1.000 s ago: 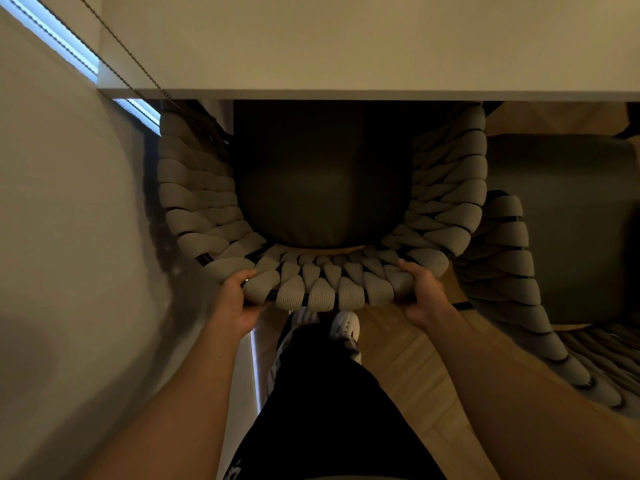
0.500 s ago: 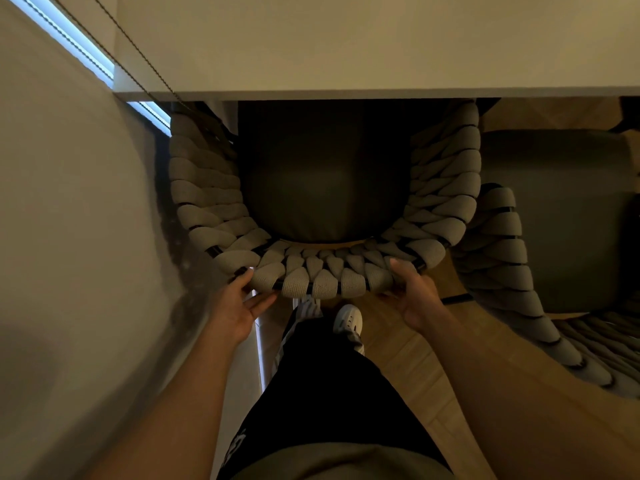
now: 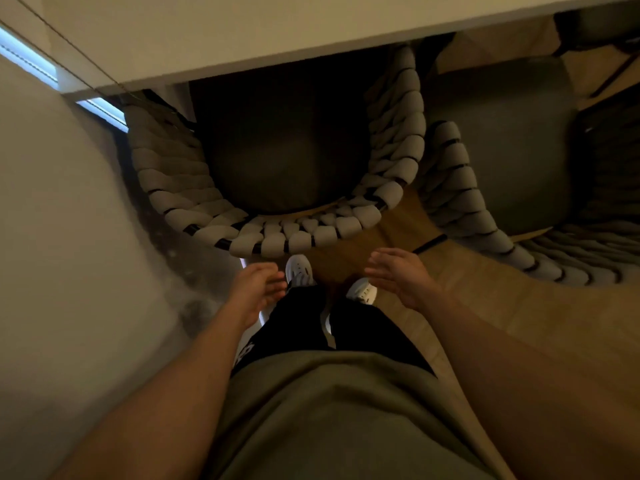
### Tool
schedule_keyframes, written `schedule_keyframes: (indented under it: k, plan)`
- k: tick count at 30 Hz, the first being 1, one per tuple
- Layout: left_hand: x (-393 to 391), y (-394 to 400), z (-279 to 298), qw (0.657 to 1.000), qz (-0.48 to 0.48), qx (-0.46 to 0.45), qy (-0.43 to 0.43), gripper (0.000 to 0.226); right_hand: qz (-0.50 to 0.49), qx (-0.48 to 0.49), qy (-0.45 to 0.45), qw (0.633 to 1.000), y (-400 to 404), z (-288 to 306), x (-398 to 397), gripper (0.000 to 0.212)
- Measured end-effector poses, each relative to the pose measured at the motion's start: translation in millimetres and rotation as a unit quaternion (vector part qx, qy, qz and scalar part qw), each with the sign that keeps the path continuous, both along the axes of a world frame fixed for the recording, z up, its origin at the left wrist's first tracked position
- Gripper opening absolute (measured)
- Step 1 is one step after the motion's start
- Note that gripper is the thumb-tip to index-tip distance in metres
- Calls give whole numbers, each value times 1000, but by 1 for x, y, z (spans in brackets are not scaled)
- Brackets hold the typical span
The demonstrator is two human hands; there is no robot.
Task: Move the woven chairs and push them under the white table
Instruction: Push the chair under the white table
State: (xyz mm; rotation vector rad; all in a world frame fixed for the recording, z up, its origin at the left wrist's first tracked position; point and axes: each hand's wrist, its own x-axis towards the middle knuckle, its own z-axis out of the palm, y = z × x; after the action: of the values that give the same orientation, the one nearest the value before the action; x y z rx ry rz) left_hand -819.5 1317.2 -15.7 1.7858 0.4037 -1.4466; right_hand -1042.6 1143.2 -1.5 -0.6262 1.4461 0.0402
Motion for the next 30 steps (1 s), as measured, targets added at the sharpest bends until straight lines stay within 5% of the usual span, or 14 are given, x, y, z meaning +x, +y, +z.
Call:
schedule_keyframes:
  k: [9, 19, 30]
  plan:
    - [-76, -58, 22, 959, -271, 18, -81, 9, 19, -23, 29, 999, 8, 13, -100, 30]
    - [-202, -126, 26, 941, -329, 2, -76, 9, 34, -48, 33, 998, -22, 12, -229, 20]
    - [-264, -210, 22, 928, -367, -21, -55, 13, 33, -62, 67, 995, -96, 15, -286, 21]
